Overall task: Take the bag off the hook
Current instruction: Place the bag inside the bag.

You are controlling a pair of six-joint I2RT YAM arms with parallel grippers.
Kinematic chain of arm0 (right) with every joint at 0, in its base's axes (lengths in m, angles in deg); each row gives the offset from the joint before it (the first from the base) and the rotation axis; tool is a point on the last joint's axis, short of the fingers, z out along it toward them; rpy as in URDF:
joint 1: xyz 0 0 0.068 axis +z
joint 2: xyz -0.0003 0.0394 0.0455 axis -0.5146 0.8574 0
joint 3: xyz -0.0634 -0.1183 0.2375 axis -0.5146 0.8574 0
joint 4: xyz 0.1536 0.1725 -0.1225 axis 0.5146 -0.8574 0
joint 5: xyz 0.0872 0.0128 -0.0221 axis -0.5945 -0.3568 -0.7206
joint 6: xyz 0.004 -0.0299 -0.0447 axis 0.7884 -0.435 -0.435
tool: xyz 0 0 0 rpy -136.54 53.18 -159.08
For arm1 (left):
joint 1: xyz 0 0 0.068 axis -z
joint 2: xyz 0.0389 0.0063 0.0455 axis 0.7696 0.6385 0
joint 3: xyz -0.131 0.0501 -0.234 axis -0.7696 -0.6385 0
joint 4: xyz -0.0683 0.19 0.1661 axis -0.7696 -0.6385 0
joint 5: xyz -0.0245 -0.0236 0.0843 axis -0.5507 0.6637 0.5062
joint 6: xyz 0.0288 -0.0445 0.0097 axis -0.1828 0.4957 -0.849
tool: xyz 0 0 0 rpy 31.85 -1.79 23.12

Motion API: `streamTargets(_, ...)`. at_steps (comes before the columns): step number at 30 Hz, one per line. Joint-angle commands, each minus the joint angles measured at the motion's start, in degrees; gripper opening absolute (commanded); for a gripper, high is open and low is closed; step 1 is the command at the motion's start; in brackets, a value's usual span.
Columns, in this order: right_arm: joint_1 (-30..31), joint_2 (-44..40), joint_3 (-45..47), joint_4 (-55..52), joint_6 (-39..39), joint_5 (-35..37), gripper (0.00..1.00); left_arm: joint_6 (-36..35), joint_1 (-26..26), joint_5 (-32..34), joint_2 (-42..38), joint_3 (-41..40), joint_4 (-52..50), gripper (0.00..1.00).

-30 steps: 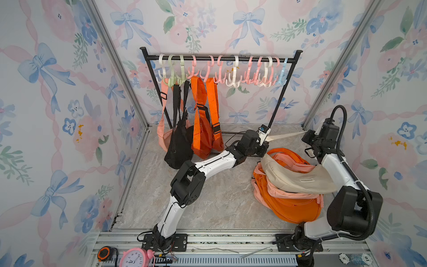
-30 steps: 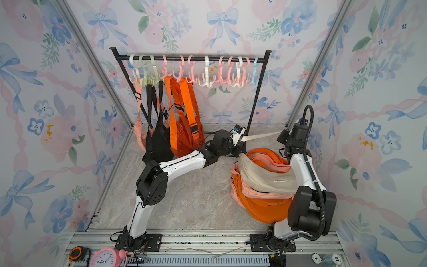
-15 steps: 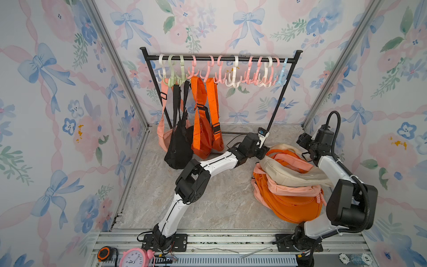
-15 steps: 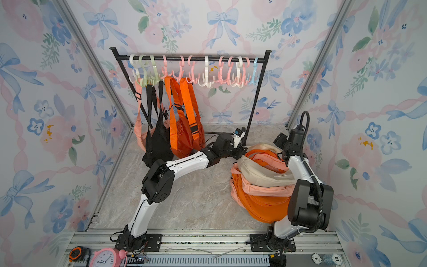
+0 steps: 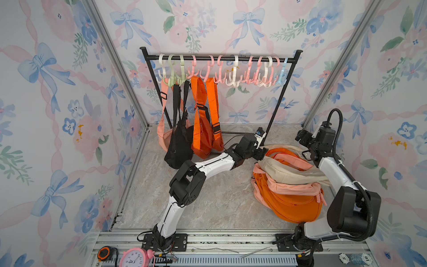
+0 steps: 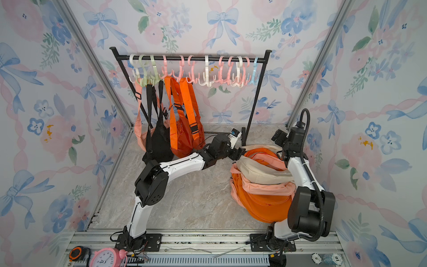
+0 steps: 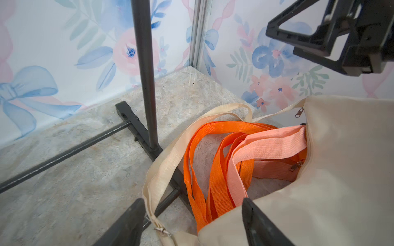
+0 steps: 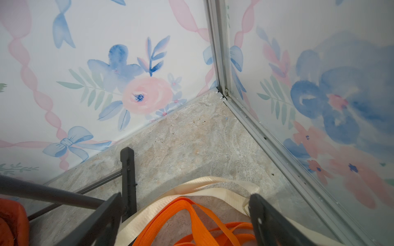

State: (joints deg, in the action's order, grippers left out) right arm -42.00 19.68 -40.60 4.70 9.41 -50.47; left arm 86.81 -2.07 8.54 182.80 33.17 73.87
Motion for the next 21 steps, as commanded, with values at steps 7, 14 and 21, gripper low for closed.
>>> streamTargets(7,7.0,-7.2,-5.5,-2.6,-4.5,-0.6,0.94,-3.7,-1.0,6.4,-14.7,-7.8,5.3,0.72)
streamTargets(14,16.0,-9.3,-8.3,-2.2,-6.6,-2.7,0.94,-3.9,-3.6,11.3,-22.2,-13.5,5.3,0.71)
streamTargets(21,24.6,-8.9,-10.1,-0.6,-8.5,-4.0,0.96,-1.7,-8.3,14.7,-28.3,-18.3,5.4,0.71)
